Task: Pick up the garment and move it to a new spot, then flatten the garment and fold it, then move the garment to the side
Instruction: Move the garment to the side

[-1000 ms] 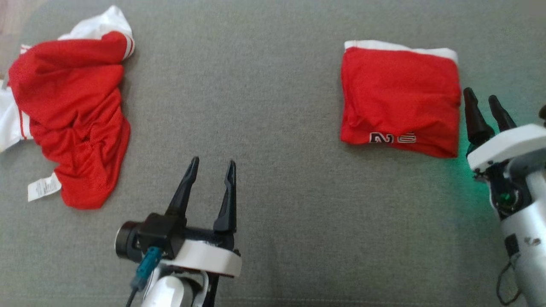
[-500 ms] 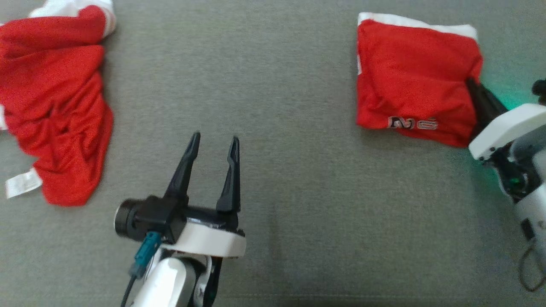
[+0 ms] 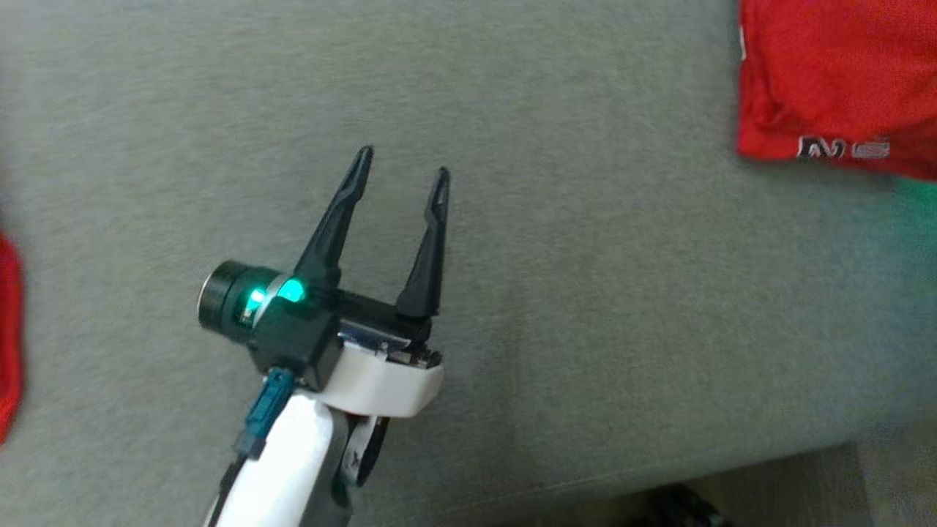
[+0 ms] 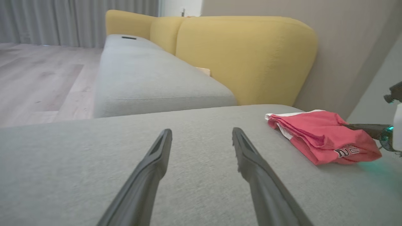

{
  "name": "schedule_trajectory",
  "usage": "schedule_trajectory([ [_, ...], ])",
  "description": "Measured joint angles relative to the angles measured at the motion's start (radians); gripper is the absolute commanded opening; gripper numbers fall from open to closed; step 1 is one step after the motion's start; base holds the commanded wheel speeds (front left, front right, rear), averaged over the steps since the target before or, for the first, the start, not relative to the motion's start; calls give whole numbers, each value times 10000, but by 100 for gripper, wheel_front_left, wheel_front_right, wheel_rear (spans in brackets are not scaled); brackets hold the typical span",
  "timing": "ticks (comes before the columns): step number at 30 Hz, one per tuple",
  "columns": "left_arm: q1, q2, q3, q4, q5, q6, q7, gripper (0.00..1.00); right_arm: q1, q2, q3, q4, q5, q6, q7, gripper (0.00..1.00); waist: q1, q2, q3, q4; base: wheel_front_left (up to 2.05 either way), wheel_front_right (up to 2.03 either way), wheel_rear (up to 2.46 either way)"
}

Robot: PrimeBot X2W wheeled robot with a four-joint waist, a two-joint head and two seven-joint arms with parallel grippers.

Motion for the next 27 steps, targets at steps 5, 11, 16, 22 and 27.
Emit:
schedule_trajectory([
  [5, -356, 6, -52, 33, 349, -366, -2, 100, -575, -63, -447, 234, -920, 0, -79, 0, 1, 0, 513, -612, 0, 0, 0],
  [11, -501, 8, -159, 42, 520, -571, -2, 100, -1222, -67, -1358, 757, -2297, 0, -313, 0, 0, 0, 1005, -984, 0, 0, 0],
  [16, -602, 8, -318, 35, 541, -614, -2, 100, -1558, -58, -2082, 1174, -3661, 0, -826, 83, 0, 0, 1141, -880, 0, 0, 0],
  [22, -766, 8, -334, 12, 520, -566, -2, 100, -1726, 138, -3962, 1352, -6046, 0, -2180, 100, 0, 0, 1163, -455, 0, 0, 0],
  [27, -760, 4, -240, 73, 278, -276, -2, 100, -1476, 1212, -4575, 727, -6525, 0, -2508, 100, 0, 0, 892, -115, 0, 0, 0],
])
